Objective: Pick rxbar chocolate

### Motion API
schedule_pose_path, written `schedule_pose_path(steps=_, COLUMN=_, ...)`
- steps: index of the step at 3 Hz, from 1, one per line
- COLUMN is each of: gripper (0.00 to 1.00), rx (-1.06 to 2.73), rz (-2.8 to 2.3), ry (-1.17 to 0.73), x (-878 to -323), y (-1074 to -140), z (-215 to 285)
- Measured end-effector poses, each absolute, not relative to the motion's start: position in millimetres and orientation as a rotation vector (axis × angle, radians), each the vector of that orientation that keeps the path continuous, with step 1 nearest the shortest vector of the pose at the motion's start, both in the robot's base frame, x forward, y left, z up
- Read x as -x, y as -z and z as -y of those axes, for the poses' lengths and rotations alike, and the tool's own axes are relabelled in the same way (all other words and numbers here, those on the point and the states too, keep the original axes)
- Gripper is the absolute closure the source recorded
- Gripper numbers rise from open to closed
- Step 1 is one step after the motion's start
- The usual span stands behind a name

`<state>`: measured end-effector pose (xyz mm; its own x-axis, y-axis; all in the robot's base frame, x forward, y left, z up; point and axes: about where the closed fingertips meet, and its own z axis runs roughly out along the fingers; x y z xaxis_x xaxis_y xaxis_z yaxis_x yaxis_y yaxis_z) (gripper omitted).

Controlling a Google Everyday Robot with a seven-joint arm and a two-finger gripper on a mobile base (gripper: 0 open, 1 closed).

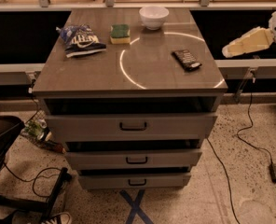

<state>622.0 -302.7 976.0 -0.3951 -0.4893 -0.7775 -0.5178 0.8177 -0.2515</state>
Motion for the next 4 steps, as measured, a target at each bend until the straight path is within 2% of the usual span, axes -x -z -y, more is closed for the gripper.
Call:
schedule_pose_path(steps=2, gripper=0.00, rx=0.756, rz=-2.056, ry=-0.094, x=-626.1, y=-954.5, z=286.8)
schedule_pose_path(steps=4, gripper=0.00, rx=0.794, rz=-2.019, ry=-0.204, x=-681.5, y=-888.4, z=234.6)
